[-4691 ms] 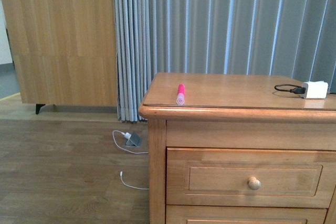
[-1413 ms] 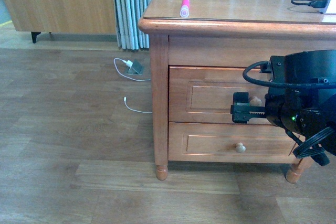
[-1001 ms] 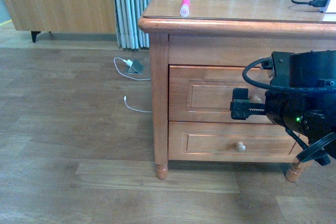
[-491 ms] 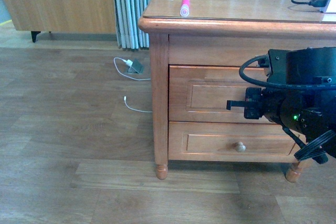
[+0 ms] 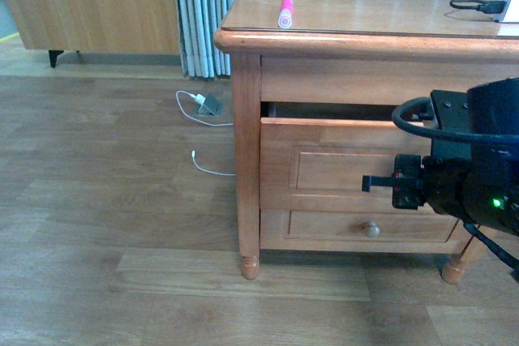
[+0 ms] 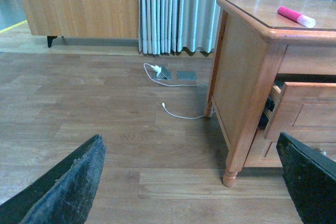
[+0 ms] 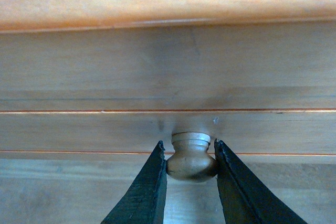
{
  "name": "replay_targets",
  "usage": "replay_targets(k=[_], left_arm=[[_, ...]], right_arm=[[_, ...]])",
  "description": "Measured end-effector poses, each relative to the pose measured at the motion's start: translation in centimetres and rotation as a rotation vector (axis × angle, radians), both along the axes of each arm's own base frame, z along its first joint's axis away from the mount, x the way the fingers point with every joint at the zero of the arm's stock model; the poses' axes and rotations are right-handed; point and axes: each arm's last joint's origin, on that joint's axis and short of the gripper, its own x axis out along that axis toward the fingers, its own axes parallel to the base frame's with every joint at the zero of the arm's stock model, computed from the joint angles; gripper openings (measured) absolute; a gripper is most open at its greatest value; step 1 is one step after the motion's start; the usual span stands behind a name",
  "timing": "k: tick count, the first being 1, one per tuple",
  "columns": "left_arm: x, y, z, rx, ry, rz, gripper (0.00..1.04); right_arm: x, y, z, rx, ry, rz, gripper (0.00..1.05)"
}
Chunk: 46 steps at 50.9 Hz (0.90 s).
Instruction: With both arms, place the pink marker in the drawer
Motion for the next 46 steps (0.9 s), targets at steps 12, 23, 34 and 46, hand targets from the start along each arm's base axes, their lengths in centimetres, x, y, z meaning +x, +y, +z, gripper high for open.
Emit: replay_targets(k=[12, 23, 34, 46], left_arm=[[0.0, 0.0, 0.0, 0.0, 0.0, 0.0, 0.99], [0.0, 0.0, 0.0, 0.0, 0.0, 0.0, 0.99], [0.0, 0.0, 0.0, 0.0, 0.0, 0.0, 0.99], [0.0, 0.0, 0.0, 0.0, 0.0, 0.0, 0.99]], right_arm=[[-5.8, -0.2, 0.4, 0.006, 0.071, 0.048, 0.22], [-10.5, -0.6, 0.6, 0.019, 0.101, 0.073, 0.35], [-14.4, -1.0, 3.4, 0.091, 0.085, 0.107, 0.69], [-19.0, -2.7, 10.6, 0.129, -0.105, 0.105, 0.96]])
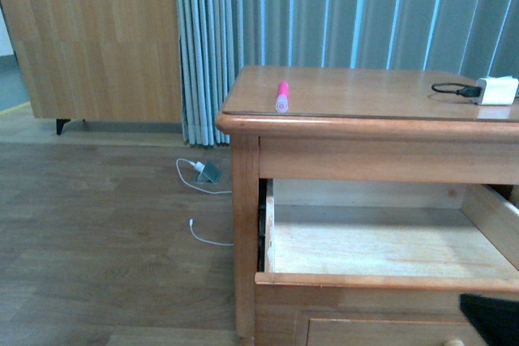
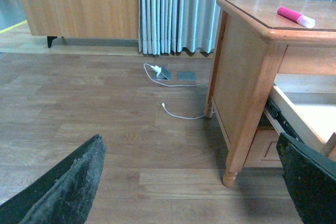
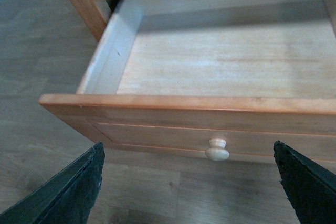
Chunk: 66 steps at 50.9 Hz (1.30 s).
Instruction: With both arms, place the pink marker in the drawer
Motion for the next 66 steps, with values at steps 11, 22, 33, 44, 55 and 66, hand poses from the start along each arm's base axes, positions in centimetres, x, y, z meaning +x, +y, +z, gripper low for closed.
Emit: replay_targets(k=[11, 22, 33, 44, 55, 66], left_arm=[[0.0, 0.0, 0.0, 0.0, 0.0, 0.0, 0.99], [0.0, 0.0, 0.0, 0.0, 0.0, 0.0, 0.99], [0.0, 0.0, 0.0, 0.0, 0.0, 0.0, 0.99], [0.0, 0.0, 0.0, 0.0, 0.0, 0.0, 0.99], [0.0, 0.0, 0.0, 0.0, 0.0, 0.0, 0.99], [0.0, 0.0, 0.0, 0.0, 0.0, 0.0, 0.99]], right_arm=[[-4.6, -2.4, 2.9, 0.039, -0.117, -0.039, 0.96], [-7.7, -3.9, 2.0, 0.069, -0.163, -0.118, 0.96], [-8.0, -4.6, 1.3, -0.044, -0.345, -0.216, 0.81], [-8.8, -4.9, 1.3, -0.153, -0.448, -0.241, 0.97], [-8.8, -4.9, 1.3, -0.167, -0.451, -0.24, 0.96], [-8.8, -4.9, 1.3, -0.167, -0.451, -0.24, 0.96]])
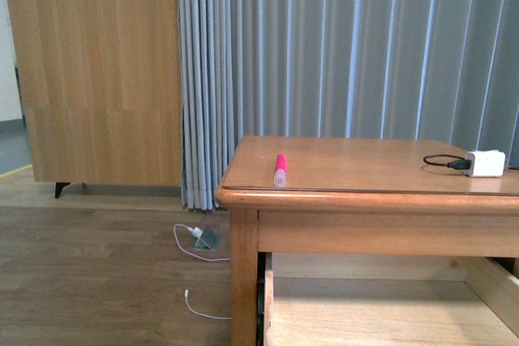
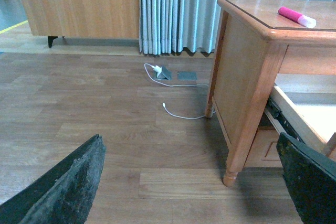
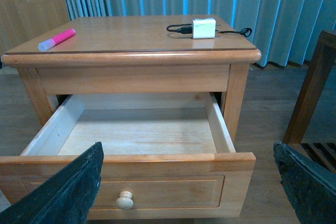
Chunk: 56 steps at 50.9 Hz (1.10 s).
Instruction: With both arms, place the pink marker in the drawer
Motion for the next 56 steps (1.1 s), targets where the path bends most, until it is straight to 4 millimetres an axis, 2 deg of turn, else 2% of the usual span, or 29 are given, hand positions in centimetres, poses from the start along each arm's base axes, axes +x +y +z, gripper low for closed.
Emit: replay_targets(k=[6, 10, 12, 19, 24, 28, 32, 34, 39, 56], left_arm=[[0.0, 0.0, 0.0, 0.0, 0.0, 0.0, 0.99], [0.4, -0.2, -0.2, -0.085, 0.042, 0.155, 0.99], [0.8, -0.4, -0.2, -0.106, 0.061, 0.178, 0.99], [3.0, -1.2, 2.0, -0.138, 0.08, 0.1, 0.99], [5.7, -2.2, 3.9, -0.132, 0.083, 0.019, 0.99], [8.5, -3.4, 5.2, -0.097, 0.1, -0.054, 0.99], [11.1, -4.9, 5.9, -0.077, 0.129, -0.132, 0.99], [12.3, -5.7, 6.2, -0.068, 0.144, -0.17, 0.99], [16.4, -9.3, 7.4, -0.054, 0.167, -0.319, 0.99], [25.2, -16.0, 9.9, -0.011, 0.191, -0.363, 0.99]], right_arm=[[0.0, 0.0, 0.0, 0.0, 0.0, 0.0, 0.96], [0.0, 0.0, 0.0, 0.0, 0.0, 0.0, 0.96], [0.0, 0.0, 0.0, 0.0, 0.0, 0.0, 0.96], [0.0, 0.0, 0.0, -0.001, -0.001, 0.0, 0.96], [0.0, 0.0, 0.0, -0.001, -0.001, 0.0, 0.96], [0.0, 0.0, 0.0, -0.001, -0.001, 0.0, 0.96], [0.0, 0.0, 0.0, -0.001, -0.001, 0.0, 0.96], [0.0, 0.0, 0.0, -0.001, -0.001, 0.0, 0.96], [0.0, 0.0, 0.0, -0.001, -0.001, 0.0, 0.96], [0.0, 0.0, 0.0, -0.002, -0.001, 0.0, 0.96]])
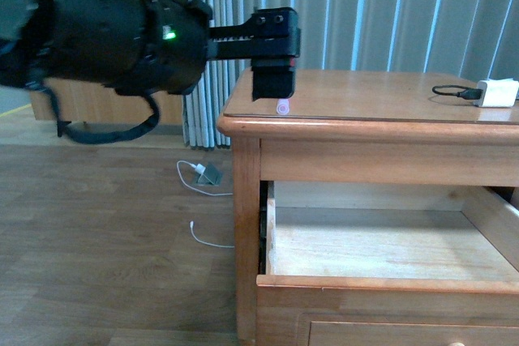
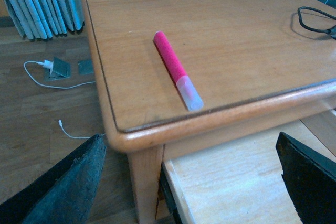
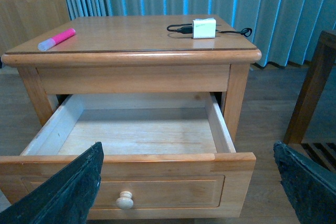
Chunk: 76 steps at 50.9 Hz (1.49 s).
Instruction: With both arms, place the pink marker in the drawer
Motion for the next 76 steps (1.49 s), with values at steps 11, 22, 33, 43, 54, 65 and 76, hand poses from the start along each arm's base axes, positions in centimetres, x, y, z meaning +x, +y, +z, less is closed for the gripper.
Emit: replay_targets(k=[11, 22, 33, 43, 54, 65, 76], left_arm=[[5.5, -3.9, 0.6, 0.01, 0.022, 0.034, 0.99], [9.6, -6.8, -0.2, 0.042, 0.061, 0.065, 0.99], [11.7, -7.7, -1.4, 0.089, 0.135, 0.115, 0.99], [12.1, -7.5, -1.5, 0.152, 0.2, 0.155, 0.99], [12.2, -7.1, -1.5, 0.165, 0.223, 0.157, 0.89], [12.4, -6.7, -1.5, 0.178, 0.227, 0.174, 0.55], [12.1, -5.7, -1.4, 0.172, 0.221, 0.167, 0.23]], right_arm=[[0.0, 0.0, 0.0, 0.0, 0.0, 0.0, 0.96], [0.0, 0.0, 0.0, 0.0, 0.0, 0.0, 0.96], [0.0, 0.0, 0.0, 0.0, 0.0, 0.0, 0.96], [0.0, 0.0, 0.0, 0.0, 0.0, 0.0, 0.96], [0.0, 0.0, 0.0, 0.0, 0.0, 0.0, 0.96], [0.0, 0.0, 0.0, 0.0, 0.0, 0.0, 0.96], [0.0, 0.0, 0.0, 0.0, 0.0, 0.0, 0.96]])
